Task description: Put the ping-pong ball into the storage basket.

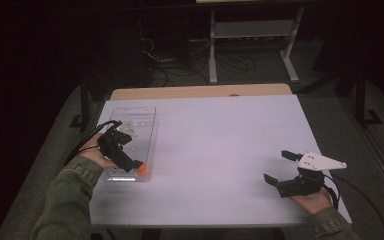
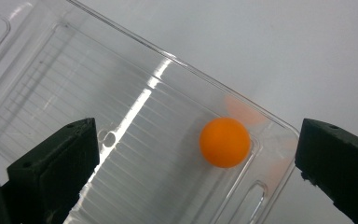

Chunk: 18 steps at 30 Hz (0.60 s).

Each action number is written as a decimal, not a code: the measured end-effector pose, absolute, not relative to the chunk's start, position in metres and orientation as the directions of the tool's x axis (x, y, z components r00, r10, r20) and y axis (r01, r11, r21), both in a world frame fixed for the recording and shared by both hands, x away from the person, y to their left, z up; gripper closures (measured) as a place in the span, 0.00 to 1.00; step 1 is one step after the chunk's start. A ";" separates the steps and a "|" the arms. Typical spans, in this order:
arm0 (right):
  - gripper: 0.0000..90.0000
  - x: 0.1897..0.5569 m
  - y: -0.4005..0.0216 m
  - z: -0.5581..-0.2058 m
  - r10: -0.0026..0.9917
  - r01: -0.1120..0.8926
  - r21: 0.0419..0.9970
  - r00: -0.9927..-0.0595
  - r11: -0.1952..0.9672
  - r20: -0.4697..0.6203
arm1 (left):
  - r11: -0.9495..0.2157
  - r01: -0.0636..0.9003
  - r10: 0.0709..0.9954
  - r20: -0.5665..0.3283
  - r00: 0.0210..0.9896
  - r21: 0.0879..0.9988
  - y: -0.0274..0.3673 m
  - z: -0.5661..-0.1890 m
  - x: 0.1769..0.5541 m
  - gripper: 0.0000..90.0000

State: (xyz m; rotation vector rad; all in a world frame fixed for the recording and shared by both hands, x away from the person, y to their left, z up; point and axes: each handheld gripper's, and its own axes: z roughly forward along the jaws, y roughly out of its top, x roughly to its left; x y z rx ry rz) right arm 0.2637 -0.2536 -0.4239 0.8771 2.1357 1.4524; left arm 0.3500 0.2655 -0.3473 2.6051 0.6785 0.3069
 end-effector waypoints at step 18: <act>0.00 0.263 -0.254 -0.424 0.697 0.269 0.928 -0.717 0.259 0.013 | -0.723 0.399 0.531 0.084 0.843 0.565 0.282 -0.345 0.335 0.00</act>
